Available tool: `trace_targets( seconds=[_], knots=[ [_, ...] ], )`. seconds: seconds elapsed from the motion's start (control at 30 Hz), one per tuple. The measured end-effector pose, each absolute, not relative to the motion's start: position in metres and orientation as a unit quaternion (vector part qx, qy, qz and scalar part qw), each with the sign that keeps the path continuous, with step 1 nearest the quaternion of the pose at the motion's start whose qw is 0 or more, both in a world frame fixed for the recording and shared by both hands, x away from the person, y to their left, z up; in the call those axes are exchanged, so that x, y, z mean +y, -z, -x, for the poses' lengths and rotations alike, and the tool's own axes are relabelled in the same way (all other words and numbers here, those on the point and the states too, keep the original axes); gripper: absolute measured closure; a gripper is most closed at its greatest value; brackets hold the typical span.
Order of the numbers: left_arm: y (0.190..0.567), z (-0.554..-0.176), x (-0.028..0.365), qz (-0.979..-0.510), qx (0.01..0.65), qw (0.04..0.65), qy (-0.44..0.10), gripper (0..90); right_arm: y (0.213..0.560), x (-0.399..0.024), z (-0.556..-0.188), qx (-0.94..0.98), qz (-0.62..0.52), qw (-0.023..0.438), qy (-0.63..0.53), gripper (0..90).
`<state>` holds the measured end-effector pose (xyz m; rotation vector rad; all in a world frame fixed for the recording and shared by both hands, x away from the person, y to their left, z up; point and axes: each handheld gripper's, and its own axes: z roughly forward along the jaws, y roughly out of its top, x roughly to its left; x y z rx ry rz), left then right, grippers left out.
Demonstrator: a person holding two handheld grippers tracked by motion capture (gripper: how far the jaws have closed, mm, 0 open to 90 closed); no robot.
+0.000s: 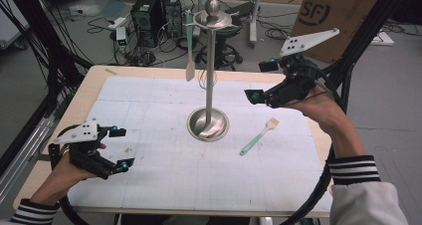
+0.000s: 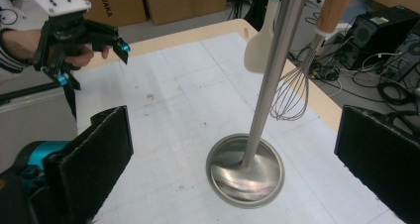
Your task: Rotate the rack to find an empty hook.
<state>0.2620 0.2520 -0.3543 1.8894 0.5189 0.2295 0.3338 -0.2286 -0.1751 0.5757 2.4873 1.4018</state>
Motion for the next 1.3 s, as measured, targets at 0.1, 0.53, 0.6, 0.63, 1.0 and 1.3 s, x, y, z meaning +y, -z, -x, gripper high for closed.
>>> trace_targets(
  seconds=[0.1,0.53,0.6,0.63,1.0,1.3],
  knots=[
    [0.354,-0.262,0.253,-0.797,0.221,0.553,-0.099,1.7,0.182,-0.232,-0.33,0.848,-0.195,0.11,-0.48,0.2],
    [0.354,-0.26,0.257,-0.789,0.222,0.563,-0.104,1.7,0.212,-0.253,-0.314,0.839,-0.2,0.11,-0.494,0.2],
    [0.354,-0.26,0.256,-0.789,0.222,0.563,-0.104,1.7,0.218,-0.258,-0.312,0.836,-0.203,0.11,-0.498,0.2],
    [0.354,-0.26,0.256,-0.79,0.221,0.563,-0.103,1.7,0.22,-0.26,-0.311,0.836,-0.206,0.112,-0.497,0.2],
    [0.353,-0.26,0.255,-0.79,0.22,0.562,-0.104,1.7,0.248,-0.28,-0.304,0.823,-0.215,0.114,-0.514,0.2],
    [0.353,-0.26,0.257,-0.789,0.222,0.563,-0.106,1.7,0.269,-0.293,-0.297,0.821,-0.23,0.113,-0.511,0.2]
  ],
)
